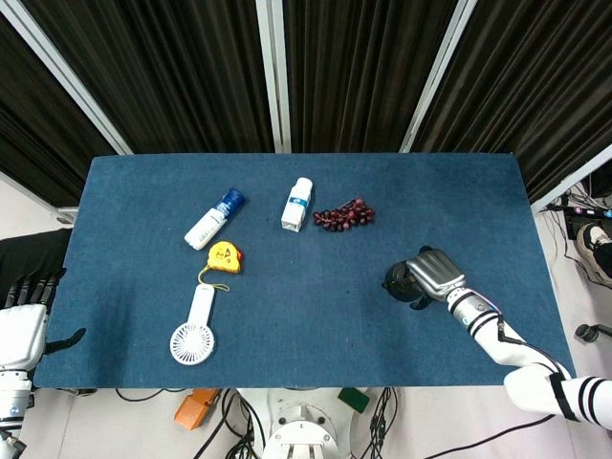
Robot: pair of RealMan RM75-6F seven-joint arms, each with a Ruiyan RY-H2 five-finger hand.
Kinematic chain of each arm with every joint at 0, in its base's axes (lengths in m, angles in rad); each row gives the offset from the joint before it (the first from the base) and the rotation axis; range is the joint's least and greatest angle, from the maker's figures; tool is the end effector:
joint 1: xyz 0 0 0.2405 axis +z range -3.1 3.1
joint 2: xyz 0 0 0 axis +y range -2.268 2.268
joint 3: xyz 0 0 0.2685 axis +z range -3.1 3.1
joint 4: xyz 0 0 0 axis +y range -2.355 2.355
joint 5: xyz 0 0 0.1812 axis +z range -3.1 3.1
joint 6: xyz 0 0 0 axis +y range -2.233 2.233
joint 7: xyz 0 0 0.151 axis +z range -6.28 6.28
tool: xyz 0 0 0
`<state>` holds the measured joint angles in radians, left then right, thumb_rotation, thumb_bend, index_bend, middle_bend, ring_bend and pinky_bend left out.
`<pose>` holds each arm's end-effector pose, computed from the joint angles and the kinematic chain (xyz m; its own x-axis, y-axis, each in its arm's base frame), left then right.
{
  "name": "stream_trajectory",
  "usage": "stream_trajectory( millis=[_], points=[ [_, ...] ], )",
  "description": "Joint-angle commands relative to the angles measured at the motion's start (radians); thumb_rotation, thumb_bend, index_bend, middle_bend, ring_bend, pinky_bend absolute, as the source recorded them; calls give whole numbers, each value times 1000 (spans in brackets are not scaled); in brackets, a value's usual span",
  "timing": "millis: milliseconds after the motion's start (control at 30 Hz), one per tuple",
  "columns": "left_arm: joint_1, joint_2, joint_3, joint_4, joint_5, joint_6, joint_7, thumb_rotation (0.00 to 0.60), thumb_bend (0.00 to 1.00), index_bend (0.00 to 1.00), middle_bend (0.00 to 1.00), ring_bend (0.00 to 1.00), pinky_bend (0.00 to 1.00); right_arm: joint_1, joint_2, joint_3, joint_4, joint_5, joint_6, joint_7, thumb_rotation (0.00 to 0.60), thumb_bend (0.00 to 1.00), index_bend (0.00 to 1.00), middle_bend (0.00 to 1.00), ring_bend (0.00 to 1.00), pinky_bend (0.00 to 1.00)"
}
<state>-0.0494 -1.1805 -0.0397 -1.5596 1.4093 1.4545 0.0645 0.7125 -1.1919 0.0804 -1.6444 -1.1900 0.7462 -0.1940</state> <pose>-0.3378 0.1727 0.1747 0.4340 0.0639 0.8986 0.8917 0.1120 -0.4386 -0.2028 -0.3318 0.0807 0.5515 -0.4292 0.7153 -0.8261 -0.4001 0.3969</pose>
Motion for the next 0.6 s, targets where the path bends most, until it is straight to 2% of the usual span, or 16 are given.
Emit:
stream_trajectory(
  millis=[33,300,367,433,500,600],
  points=[
    [0,0,0,0,0,0,0,600,156,70,96,23,0,-8,2,7,14,-28,14,41,600,35,1000,977,1000,314],
    [1,3,0,-11,5,7,7,600,156,70,96,22,0,-33,-5,18,44,-110,80,145,598,0,1000,995,1000,314],
    [3,5,0,-15,6,10,10,600,156,70,96,23,0,-42,-1,18,47,-148,106,179,544,0,1000,998,1000,314],
    [3,8,-1,-21,7,13,12,600,156,70,96,23,0,-50,3,15,50,-189,132,221,447,0,1000,1000,1000,314],
    [4,10,-1,-25,9,15,13,600,156,70,96,23,0,-57,6,11,56,-224,153,254,391,0,1000,1000,1000,314],
    [4,12,0,-30,13,18,19,600,156,70,96,23,0,-66,11,4,65,-262,181,290,359,0,1000,1000,1000,315]
  ],
)
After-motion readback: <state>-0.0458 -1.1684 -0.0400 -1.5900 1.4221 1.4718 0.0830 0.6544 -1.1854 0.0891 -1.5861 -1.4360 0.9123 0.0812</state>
